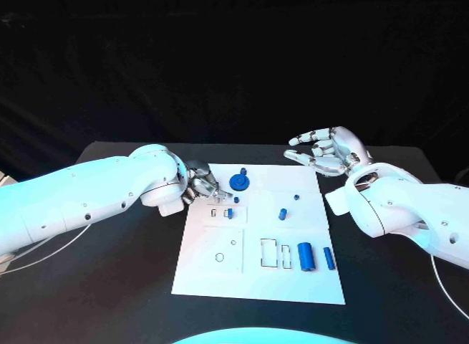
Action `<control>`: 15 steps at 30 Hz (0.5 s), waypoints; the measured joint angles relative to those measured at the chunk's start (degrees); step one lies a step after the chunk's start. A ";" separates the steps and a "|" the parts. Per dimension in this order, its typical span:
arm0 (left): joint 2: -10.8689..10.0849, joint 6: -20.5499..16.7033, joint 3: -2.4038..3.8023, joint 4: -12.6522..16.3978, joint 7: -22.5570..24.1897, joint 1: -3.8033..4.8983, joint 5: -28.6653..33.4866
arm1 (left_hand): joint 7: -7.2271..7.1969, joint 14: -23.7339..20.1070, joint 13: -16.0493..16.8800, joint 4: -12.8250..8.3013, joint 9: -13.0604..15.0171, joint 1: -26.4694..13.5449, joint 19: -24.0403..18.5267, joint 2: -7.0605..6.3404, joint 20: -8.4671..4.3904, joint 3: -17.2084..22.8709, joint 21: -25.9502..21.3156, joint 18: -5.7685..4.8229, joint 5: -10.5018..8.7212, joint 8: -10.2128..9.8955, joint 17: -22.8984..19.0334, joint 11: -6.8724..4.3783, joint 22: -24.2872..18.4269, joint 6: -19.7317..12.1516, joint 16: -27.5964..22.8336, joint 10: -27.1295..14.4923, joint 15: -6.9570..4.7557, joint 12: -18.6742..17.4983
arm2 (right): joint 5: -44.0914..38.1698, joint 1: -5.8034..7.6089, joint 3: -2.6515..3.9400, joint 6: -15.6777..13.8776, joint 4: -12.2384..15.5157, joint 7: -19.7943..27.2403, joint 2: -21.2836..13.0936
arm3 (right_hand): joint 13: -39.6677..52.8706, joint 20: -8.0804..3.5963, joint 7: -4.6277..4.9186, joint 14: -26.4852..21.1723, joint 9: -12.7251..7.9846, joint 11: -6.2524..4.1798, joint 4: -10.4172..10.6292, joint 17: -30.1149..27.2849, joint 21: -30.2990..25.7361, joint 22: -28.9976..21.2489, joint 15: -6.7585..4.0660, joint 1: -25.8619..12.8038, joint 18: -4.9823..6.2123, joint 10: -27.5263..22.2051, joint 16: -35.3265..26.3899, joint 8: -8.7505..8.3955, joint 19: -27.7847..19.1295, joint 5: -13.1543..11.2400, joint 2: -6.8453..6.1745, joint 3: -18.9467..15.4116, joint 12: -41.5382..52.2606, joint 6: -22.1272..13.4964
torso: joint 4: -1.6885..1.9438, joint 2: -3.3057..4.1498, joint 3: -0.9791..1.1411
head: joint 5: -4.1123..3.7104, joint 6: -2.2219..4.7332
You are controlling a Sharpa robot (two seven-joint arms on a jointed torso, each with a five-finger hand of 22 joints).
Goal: Assemble the parts on the task board
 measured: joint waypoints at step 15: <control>3.60 4.81 -0.98 -2.52 -2.29 0.86 -1.49 | 0.02 0.00 -0.06 0.00 0.24 0.00 0.33 0.00 -0.08 0.00 0.00 0.01 0.00 0.00 -0.01 0.00 0.34 -0.41 0.00 0.00 0.00 -0.20 | 0.51 0.15 0.00 0.16 -0.79 -1.58 0.09 | 0.00 0.00 -0.21 0.00 -0.01 0.00 0.17 -0.01 -0.29 -0.01 0.00 0.00 0.00 0.00 0.00 0.00 0.00 0.00 0.00 -0.17 0.00 -0.21 | 0.12 -0.04 -0.03 | -0.14 -0.67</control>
